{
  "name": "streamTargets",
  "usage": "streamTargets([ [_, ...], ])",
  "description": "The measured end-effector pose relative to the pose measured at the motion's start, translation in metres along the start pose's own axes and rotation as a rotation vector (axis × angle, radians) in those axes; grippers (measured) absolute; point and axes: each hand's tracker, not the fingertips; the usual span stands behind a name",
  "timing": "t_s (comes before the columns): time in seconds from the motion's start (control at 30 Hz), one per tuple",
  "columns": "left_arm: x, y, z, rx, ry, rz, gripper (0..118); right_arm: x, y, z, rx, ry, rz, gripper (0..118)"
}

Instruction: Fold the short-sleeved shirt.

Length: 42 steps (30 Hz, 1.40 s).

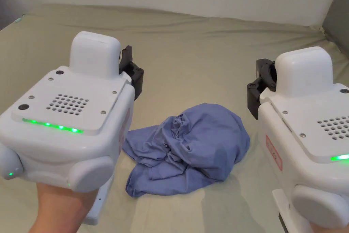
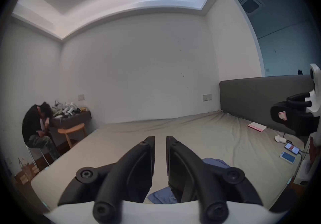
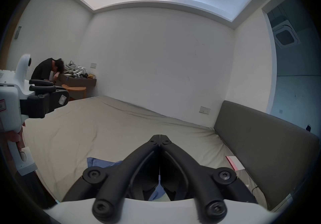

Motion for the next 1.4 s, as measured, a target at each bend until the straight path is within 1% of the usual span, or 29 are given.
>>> streamTargets([
  [0.03,0.002,-0.001,0.006,0.016,0.003,-0.014,12,-0.003,0.000,0.001,0.003,0.006,0.004,1],
  [0.07,0.005,-0.001,0.011,0.018,0.012,-0.014,7,-0.006,-0.002,0.001,0.008,0.012,0.007,1],
  [0.17,0.009,-0.001,0.018,0.026,0.041,-0.045,5,-0.010,-0.005,0.001,0.016,0.015,0.015,1],
  [0.2,0.008,-0.002,0.019,0.030,0.050,-0.045,2,-0.017,-0.001,0.003,0.012,0.012,0.017,1],
  [0.33,-0.002,-0.001,0.019,0.029,0.071,0.011,0,-0.022,0.002,0.008,0.016,0.019,0.022,1],
  [0.6,-0.009,-0.012,0.007,-0.013,0.051,0.008,0,-0.028,0.004,0.005,0.018,0.021,0.025,1],
  [0.67,-0.011,-0.024,-0.001,-0.072,0.022,0.012,0,-0.029,0.000,0.002,0.005,0.027,0.020,1],
  [0.73,-0.012,-0.039,-0.010,-0.164,-0.024,0.034,0,-0.029,-0.005,-0.003,-0.013,0.033,0.016,1],
  [0.83,-0.010,-0.071,-0.023,-0.291,-0.082,0.028,0,-0.028,-0.014,-0.011,-0.042,0.033,0.017,1],
  [0.87,-0.008,-0.084,-0.028,-0.343,-0.068,0.027,0,-0.027,-0.017,-0.014,-0.052,0.032,0.015,1],
  [0.97,-0.006,-0.127,-0.047,-0.485,-0.097,0.075,0,-0.025,-0.026,-0.022,-0.082,0.032,0.012,1],
  [1.07,-0.001,-0.169,-0.067,-0.655,-0.115,0.082,0,-0.021,-0.036,-0.030,-0.111,0.031,0.017,1],
  [1.13,0.004,-0.195,-0.077,-0.712,-0.102,0.085,2,-0.018,-0.042,-0.036,-0.133,0.029,0.019,1],
  [1.17,0.007,-0.206,-0.082,-0.737,-0.095,0.084,18,-0.017,-0.045,-0.039,-0.140,0.030,0.018,1],
  [1.2,0.010,-0.218,-0.086,-0.765,-0.086,0.072,41,-0.017,-0.047,-0.042,-0.149,0.030,0.017,1],
  [1.23,0.012,-0.228,-0.092,-0.803,-0.088,0.069,66,-0.017,-0.049,-0.044,-0.156,0.031,0.016,1],
  [1.27,0.014,-0.237,-0.098,-0.858,-0.086,0.079,88,-0.015,-0.052,-0.048,-0.165,0.031,0.015,1],
  [1.3,0.015,-0.247,-0.103,-0.926,-0.100,0.088,96,-0.014,-0.054,-0.051,-0.172,0.030,0.014,1],
  [1.33,0.016,-0.253,-0.104,-0.948,-0.099,0.113,101,-0.014,-0.055,-0.053,-0.177,0.030,0.012,1],
  [1.4,0.019,-0.261,-0.107,-0.934,-0.085,0.132,103,-0.012,-0.059,-0.055,-0.184,0.032,0.008,1],
])
